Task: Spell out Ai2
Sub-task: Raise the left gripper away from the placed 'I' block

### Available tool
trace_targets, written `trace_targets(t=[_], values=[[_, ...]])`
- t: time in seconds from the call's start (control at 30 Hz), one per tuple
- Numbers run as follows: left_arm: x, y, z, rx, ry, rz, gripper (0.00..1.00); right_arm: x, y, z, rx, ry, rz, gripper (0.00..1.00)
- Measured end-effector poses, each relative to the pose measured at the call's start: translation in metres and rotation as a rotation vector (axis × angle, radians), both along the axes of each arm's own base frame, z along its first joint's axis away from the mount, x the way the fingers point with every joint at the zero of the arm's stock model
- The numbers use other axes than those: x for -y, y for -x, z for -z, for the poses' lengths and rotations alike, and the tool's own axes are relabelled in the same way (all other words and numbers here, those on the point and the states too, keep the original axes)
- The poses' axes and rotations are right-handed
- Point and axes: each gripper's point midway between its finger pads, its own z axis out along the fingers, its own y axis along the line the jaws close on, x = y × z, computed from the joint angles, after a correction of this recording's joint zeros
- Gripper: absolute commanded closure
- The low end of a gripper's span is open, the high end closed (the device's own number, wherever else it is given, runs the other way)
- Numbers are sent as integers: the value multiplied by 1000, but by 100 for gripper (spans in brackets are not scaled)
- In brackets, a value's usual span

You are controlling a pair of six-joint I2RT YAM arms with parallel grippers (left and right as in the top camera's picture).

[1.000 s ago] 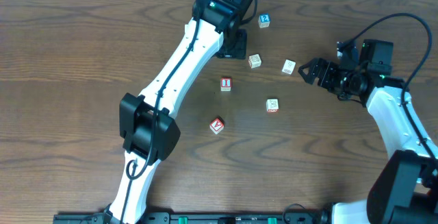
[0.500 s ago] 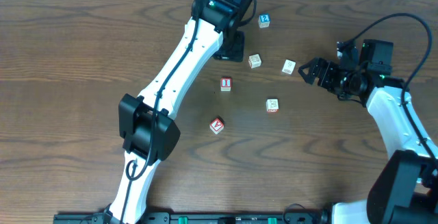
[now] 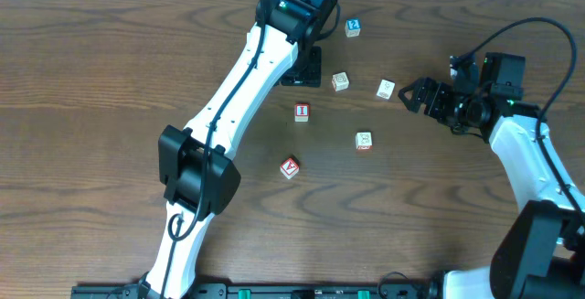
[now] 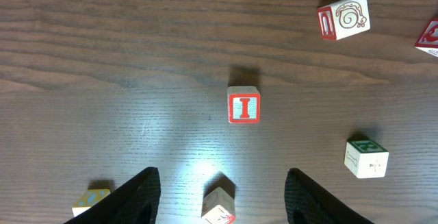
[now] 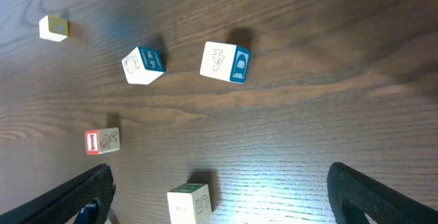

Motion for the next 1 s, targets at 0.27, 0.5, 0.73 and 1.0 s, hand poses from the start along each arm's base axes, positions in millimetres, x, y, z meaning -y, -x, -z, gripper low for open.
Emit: trace_targets(t=[0.27, 0.5, 0.73, 1.0], values=[[-1, -1, 0, 0, 1, -6, 43, 0, -2, -1, 11, 2, -1, 1], [-15, -9, 0, 0, 1, -41, 43, -21, -13, -7, 72, 42, -59, 1], [-56, -25, 0, -13, 3, -135, 43, -47, -30, -27, 162, 82, -118, 1], [-95, -37, 1, -23, -4, -205, 43, -61, -33, -32, 187, 91, -148, 1]])
